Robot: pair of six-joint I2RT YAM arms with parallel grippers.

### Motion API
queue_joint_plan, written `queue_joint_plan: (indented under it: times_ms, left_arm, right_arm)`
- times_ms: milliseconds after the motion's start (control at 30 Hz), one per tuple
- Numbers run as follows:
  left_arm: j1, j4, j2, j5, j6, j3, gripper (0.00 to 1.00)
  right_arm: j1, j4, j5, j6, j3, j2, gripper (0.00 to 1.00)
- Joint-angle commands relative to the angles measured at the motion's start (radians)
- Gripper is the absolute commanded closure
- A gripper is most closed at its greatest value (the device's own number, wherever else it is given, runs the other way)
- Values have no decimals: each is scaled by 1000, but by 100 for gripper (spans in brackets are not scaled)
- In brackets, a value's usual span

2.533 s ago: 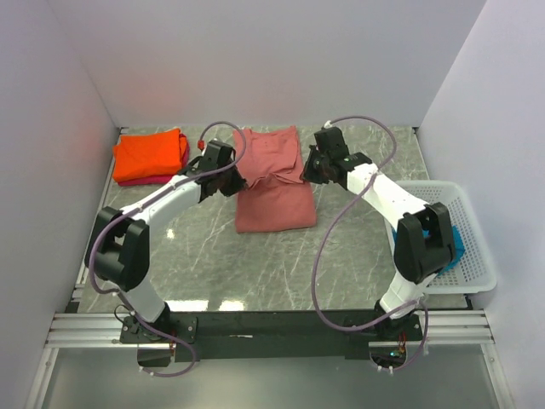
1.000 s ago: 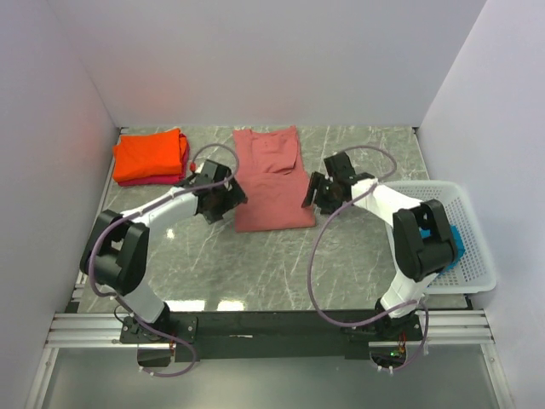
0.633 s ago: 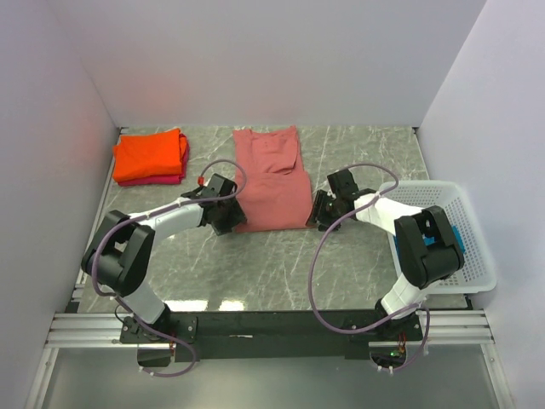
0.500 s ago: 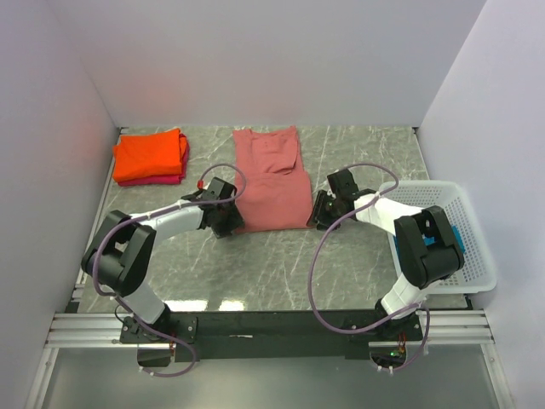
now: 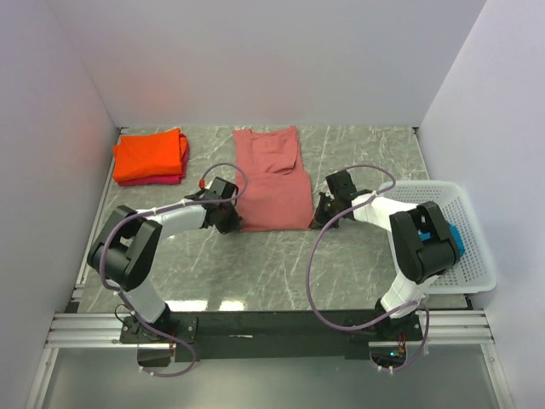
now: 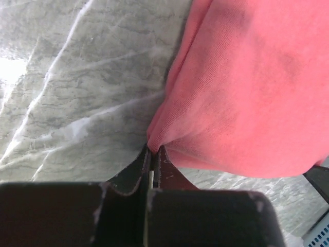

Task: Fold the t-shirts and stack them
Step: Fold the tshirt

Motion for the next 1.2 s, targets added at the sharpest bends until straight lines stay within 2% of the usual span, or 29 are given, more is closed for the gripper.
queue_joint_plan:
  times_ms: [0, 100, 233, 367, 500, 567, 667, 767, 900, 1167]
  left_arm:
    - [-1, -26, 41, -9, 13, -13, 99]
    - [-2, -25, 12, 8, 27, -44, 99]
    - [-50, -87, -100, 2, 24, -119, 99]
    - [-127, -159, -313, 6, -13, -254, 99]
    - [-159, -255, -512, 34, -42, -283, 99]
    - [-165, -295, -616, 36, -24, -250, 99]
    - [-165, -307, -691, 7, 19, -187, 99]
    - [-164, -360, -677, -84, 42, -80, 99]
    - [-144, -376, -620, -187, 59, 48, 99]
    - [28, -229, -475, -162, 128, 198, 99]
  right_arm:
    - [2, 36, -18, 2, -3, 16, 100]
    - [8, 32, -34, -8, -29, -3, 100]
    - [31, -13, -28, -13, -159, -125, 100]
    - [70, -81, -47, 24, -300, -292, 100]
    - [149, -192, -18, 82, -349, -489, 100]
    - [159, -258, -3, 96, -328, -595, 100]
    - [157, -345, 60, 78, -235, -687, 100]
    - [148, -402, 121, 36, -98, -710, 100]
    - [110, -401, 150, -19, 42, -656, 100]
    - [-11, -292, 78, -82, 275, -454, 100]
